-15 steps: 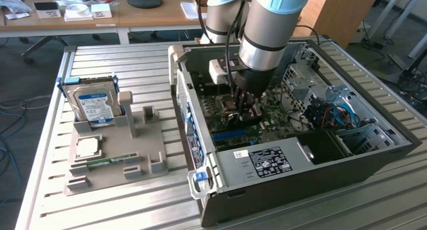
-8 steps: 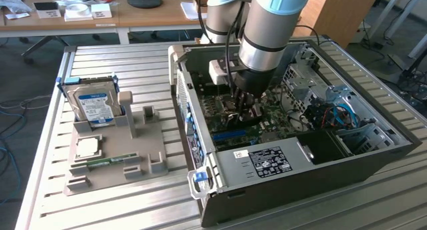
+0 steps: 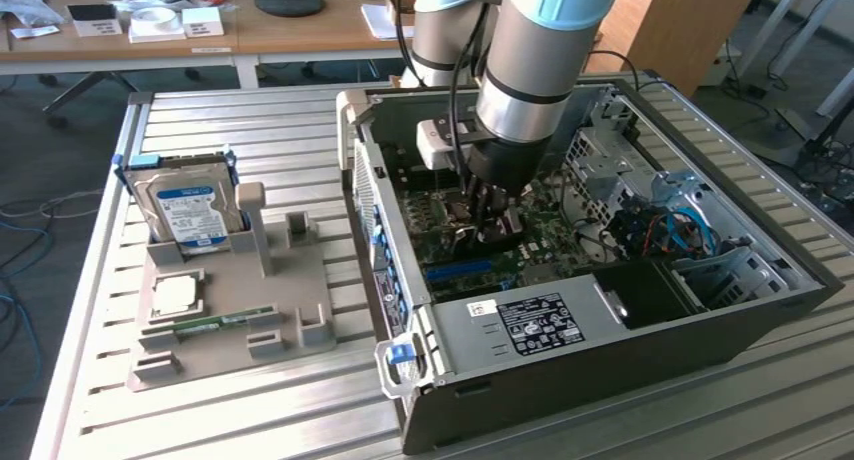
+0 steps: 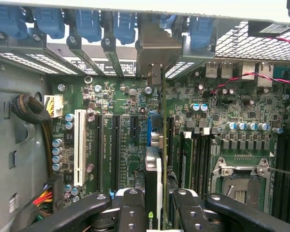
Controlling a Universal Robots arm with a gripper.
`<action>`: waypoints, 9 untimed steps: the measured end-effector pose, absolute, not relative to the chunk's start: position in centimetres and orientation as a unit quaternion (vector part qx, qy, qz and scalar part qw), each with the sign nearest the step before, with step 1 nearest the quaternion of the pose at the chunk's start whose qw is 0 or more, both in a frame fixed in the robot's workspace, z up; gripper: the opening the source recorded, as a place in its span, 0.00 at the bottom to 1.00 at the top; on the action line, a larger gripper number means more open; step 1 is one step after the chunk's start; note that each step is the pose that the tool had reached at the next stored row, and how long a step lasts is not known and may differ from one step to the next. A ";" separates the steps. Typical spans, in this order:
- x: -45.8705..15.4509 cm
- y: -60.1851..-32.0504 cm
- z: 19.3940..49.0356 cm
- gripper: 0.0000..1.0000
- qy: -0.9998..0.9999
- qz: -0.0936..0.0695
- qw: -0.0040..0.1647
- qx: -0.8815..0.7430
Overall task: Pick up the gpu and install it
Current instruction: 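Insert the gpu into the slot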
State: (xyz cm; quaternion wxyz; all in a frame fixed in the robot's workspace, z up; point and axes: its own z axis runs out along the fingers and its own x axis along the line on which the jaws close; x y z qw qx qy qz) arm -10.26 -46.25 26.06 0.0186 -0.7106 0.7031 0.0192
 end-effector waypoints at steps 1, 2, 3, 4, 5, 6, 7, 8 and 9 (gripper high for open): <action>-10.3 -46.3 26.1 0.27 0.703 0.019 0.018 -0.711; -10.3 -46.3 26.1 0.27 0.703 0.019 0.019 -0.711; -10.3 -46.3 26.1 0.27 0.703 0.019 0.019 -0.711; -10.3 -46.3 26.1 0.27 0.703 0.019 0.019 -0.711; -10.3 -46.3 26.1 0.27 0.703 0.019 0.019 -0.711; -10.3 -46.3 26.1 0.27 0.703 0.019 0.019 -0.711; -10.3 -46.3 26.1 0.27 0.703 0.019 0.019 -0.711; -10.3 -46.3 26.1 0.27 0.703 0.019 0.019 -0.711; -10.3 -46.3 26.1 0.27 0.703 0.019 0.019 -0.711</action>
